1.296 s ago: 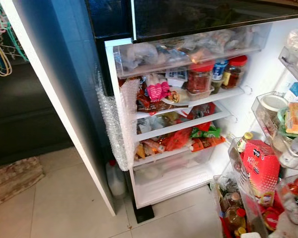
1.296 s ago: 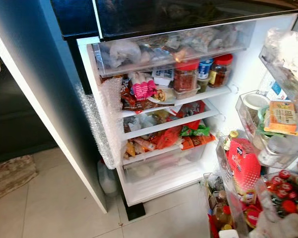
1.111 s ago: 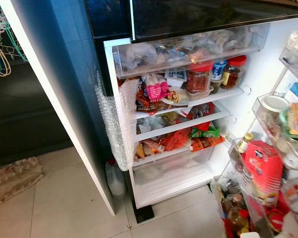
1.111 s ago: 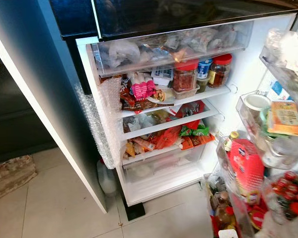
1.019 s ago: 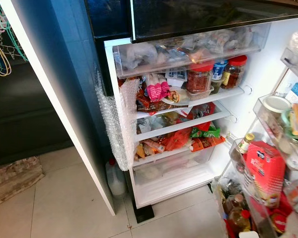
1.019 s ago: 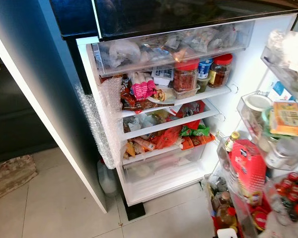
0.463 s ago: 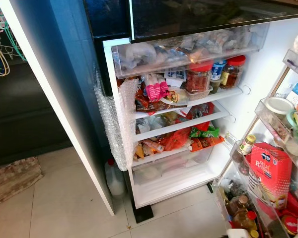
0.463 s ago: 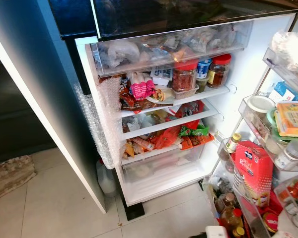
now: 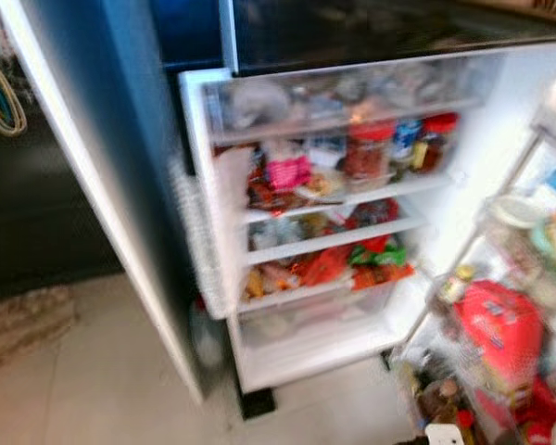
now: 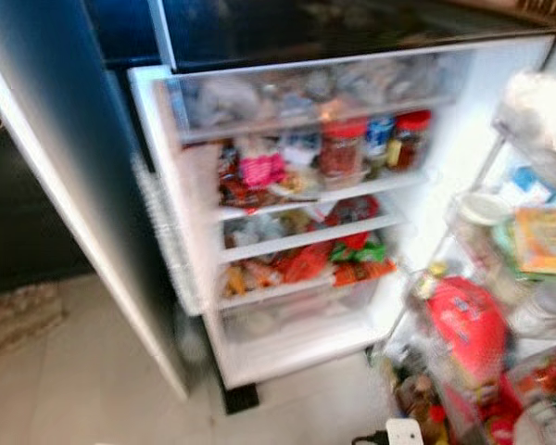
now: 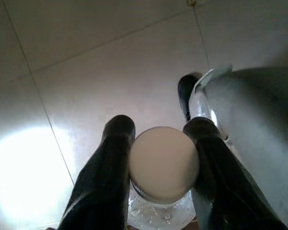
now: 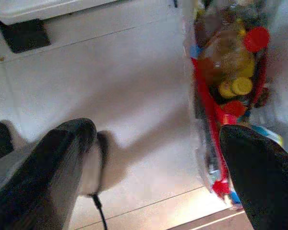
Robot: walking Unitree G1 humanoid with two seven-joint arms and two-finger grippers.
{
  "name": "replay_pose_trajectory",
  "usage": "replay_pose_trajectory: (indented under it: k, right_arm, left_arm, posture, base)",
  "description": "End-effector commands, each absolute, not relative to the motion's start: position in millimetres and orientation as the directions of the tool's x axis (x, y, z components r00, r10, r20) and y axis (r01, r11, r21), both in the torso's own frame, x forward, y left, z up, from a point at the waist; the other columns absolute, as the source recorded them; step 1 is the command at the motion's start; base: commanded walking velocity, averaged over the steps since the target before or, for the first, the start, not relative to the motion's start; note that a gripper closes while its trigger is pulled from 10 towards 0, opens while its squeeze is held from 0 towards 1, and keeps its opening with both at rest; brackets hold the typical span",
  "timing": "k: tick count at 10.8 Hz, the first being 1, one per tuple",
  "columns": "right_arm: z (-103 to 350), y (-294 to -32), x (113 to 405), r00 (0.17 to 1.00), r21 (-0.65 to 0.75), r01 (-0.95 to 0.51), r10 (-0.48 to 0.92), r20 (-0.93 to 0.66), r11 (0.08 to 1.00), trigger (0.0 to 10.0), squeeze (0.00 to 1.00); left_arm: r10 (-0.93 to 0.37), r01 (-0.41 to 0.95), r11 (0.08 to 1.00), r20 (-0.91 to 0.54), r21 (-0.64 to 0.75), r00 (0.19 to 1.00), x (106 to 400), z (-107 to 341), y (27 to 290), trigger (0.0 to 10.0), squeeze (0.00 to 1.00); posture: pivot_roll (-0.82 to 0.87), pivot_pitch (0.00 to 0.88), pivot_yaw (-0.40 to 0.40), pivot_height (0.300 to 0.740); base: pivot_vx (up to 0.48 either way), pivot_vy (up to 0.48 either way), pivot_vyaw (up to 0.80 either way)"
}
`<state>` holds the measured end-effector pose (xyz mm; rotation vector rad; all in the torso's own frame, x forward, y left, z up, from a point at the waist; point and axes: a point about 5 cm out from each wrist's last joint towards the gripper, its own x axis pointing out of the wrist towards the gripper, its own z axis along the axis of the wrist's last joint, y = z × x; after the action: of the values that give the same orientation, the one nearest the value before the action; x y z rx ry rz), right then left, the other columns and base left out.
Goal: Restocking fridge
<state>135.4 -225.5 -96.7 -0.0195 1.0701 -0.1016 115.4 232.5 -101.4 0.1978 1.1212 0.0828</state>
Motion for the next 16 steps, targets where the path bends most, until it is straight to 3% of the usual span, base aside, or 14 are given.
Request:
replay_pose_trajectory:
  k: [1,12,13,16]
  right_arm:
    - [-97,-234,129,0.455,-0.084,0.084,-0.113,-0.883,0.993,10.0,0.00]
    - [-97,-236,128,0.452,-0.093,0.087,-0.122,-0.884,0.992,10.0,0.00]
    - [-97,-242,123,0.446,-0.209,0.057,-0.213,-0.870,0.976,10.0,0.00]
    - [-102,-217,124,0.440,-0.085,-0.005,-0.074,-0.895,0.996,10.0,0.00]
  left_arm:
    - [0.157,0.038,0.981,-0.885,0.193,0.438,117,-102,228,10.0,0.00]
    - [0.157,0.039,0.980,-0.885,0.193,0.438,117,-102,228,10.0,0.00]
    - [0.153,0.049,0.980,-0.887,0.193,0.436,117,-102,230,10.0,0.00]
    - [0.126,0.049,0.983,-0.847,0.176,0.517,124,-98,227,10.0,0.00]
  posture:
    - [0.01,0.000,0.000,0.740]
    - [0.00,0.000,0.001,0.740]
    - [0.00,0.000,0.011,0.740]
    - [0.01,0.000,0.007,0.740]
  base:
    - [0.000,-0.356,0.00]
    - [0.000,-0.349,0.00]
    - [0.000,0.000,0.00]
    - [0.000,0.000,0.00]
